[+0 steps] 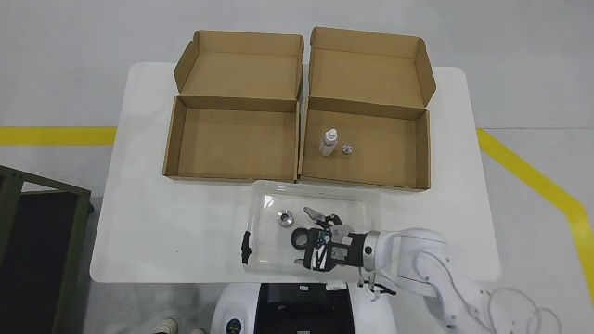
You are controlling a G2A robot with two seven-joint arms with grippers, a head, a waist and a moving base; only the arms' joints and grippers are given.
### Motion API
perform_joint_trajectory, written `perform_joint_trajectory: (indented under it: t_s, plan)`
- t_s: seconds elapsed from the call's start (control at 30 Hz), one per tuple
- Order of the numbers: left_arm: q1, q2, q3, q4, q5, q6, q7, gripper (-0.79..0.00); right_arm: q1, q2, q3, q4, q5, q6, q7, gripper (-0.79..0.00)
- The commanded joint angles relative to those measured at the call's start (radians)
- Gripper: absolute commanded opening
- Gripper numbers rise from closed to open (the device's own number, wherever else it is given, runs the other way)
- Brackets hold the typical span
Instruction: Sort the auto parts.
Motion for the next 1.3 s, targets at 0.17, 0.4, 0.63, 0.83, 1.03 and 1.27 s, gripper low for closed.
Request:
perform_joint_trajectory:
  t_s: [0.17,0.4,0.63,0.83,1.03,1.27]
  plan:
    - [0.000,0.000,0.000,0.000,0.000,0.000,0.000,0.000,0.019,-0.004,-0.029,0.051,-0.033,0.006,-0.009,-0.154]
    - [0.000,0.000,0.000,0.000,0.000,0.000,0.000,0.000,0.037,-0.008,-0.054,0.094,-0.048,0.015,-0.021,-0.237]
    - [0.000,0.000,0.000,0.000,0.000,0.000,0.000,0.000,0.070,-0.016,-0.086,0.127,-0.052,0.015,-0.015,-0.317]
    - [0.000,0.000,0.000,0.000,0.000,0.000,0.000,0.000,0.088,-0.020,-0.106,0.145,-0.054,0.013,-0.012,-0.422]
    - [0.000,0.000,0.000,0.000,0.000,0.000,0.000,0.000,0.099,-0.023,-0.111,0.148,-0.048,0.015,-0.015,-0.653]
    - [0.000,0.000,0.000,0.000,0.000,0.000,0.000,0.000,0.087,-0.013,-0.072,0.103,0.006,-0.027,-0.015,-0.785]
